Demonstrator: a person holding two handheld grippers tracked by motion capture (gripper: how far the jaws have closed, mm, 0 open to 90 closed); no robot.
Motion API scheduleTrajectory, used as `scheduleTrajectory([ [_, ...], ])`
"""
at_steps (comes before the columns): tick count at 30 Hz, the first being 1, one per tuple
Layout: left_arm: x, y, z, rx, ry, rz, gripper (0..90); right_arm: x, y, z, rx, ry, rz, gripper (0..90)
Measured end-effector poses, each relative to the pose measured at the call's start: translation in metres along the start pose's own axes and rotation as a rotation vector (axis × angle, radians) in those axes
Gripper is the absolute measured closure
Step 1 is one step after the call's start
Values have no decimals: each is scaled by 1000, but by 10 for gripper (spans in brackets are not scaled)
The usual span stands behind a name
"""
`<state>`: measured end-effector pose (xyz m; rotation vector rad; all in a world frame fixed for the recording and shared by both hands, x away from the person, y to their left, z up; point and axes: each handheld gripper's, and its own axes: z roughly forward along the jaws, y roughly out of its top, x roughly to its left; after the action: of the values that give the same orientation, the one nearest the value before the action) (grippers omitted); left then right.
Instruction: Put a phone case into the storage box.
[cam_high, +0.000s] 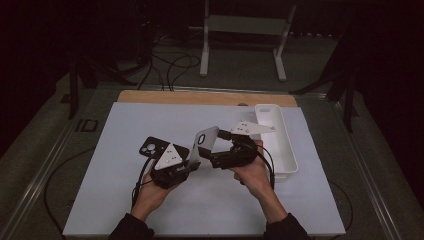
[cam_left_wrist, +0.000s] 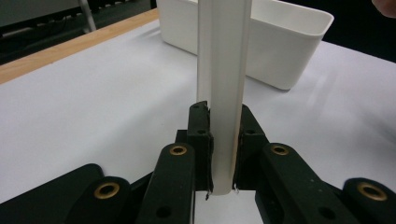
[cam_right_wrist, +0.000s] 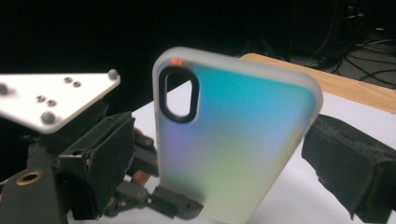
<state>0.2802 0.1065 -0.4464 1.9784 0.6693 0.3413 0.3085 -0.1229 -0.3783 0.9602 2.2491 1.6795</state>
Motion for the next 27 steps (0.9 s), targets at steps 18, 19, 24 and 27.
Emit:
scheduleTrajectory([
  [18,-9,-2,6,7,8,-19,812,4,3,12,-29,-53,25,161],
  [19,-9,-2,6,1,5,-26,812,4,3,12,-34,-52,25,161],
  [24,-11,-1,8,0,1,-25,810,5,3,13,-51,-60,30,162],
  [27,-10,0,7,-2,0,-26,810,5,2,12,-57,-61,26,166],
])
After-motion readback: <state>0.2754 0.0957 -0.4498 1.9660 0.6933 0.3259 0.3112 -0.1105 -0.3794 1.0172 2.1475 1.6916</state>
